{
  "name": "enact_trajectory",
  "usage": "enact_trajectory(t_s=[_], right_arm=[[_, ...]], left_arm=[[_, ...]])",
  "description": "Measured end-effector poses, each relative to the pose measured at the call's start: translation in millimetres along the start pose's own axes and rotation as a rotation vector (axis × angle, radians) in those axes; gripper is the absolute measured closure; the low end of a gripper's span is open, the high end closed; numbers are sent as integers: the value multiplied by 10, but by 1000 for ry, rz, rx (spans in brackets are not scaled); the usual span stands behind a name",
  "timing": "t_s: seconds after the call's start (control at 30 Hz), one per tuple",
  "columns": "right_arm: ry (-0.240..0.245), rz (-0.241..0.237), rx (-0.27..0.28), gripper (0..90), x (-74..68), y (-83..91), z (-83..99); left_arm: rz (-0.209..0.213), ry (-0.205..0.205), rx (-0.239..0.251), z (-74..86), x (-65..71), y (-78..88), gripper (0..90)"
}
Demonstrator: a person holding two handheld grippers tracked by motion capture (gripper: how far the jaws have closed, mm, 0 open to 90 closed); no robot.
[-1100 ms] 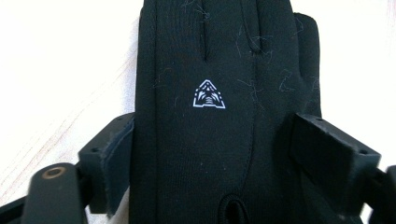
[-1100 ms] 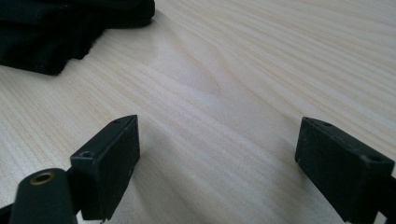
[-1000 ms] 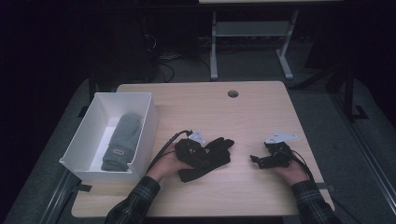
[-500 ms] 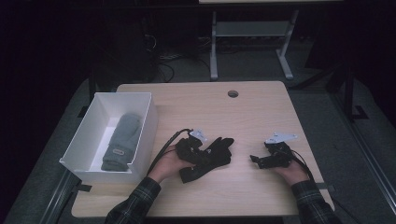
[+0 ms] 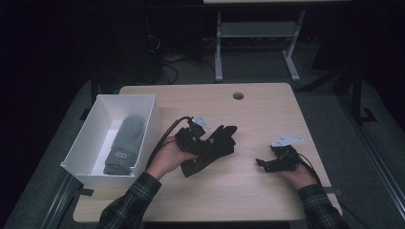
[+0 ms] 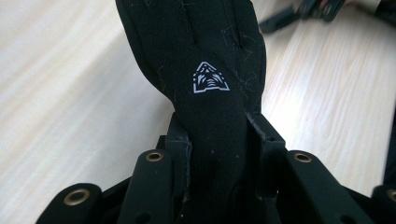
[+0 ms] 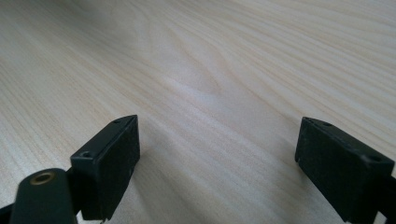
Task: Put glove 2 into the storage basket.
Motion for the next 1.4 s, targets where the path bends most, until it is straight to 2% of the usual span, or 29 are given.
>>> enact_trajectory(t_s=[0.07, 0.1, 0.17, 0.23, 0.33, 0.6, 0.67, 0.77, 0.83, 0.9, 1.17, 1.27, 1.4], right_arm=[[-1, 1, 1, 137, -1, -1, 0], [-1, 1, 1, 137, -1, -1, 0], [-1, 1, 1, 137, -1, -1, 0], [-1, 1, 1, 137, -1, -1, 0], [-2, 1, 1, 137, -2, 0, 0], [0, 2, 2, 138, -1, -1, 0], [-1, 2, 2, 138, -2, 0, 1], [-1, 3, 1, 138, -2, 1, 1], [-1, 3, 2, 138, -2, 1, 1], [-4, 3, 0, 138, -4, 3, 1], [-1, 4, 0, 138, -2, 3, 1], [-1, 4, -1, 138, -2, 3, 1], [-1, 5, -1, 138, -2, 3, 2]], left_arm=[[3, 1, 14, -52, 17, 89, 656], [-5, 5, 20, -80, 34, 144, 656], [-22, -10, 13, -128, 45, 268, 656], [-38, -1, 27, -164, 50, 382, 656], [-66, -3, 19, -197, 27, 580, 656], [-149, 32, 88, -173, -56, 1118, 656], [-173, 55, 120, -137, -74, 1245, 656], [-206, 82, 152, -49, -127, 1449, 656], [-231, 114, 181, 41, -184, 1585, 656], [-248, 135, 191, 124, -246, 1684, 656], [-343, 265, 235, 593, -524, 2075, 655], [-360, 312, 256, 768, -611, 2145, 655], [-371, 360, 248, 953, -713, 2118, 655]])
Point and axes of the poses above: each handheld gripper's, and its own axes: y roughly backward along the jaws, z roughly out of its underside, x roughly to its right, the point moved 2 cm from there along -y, roughly forward along the jaws, and after that the axes turned 14 degrees about z, right-handed, at the moved point
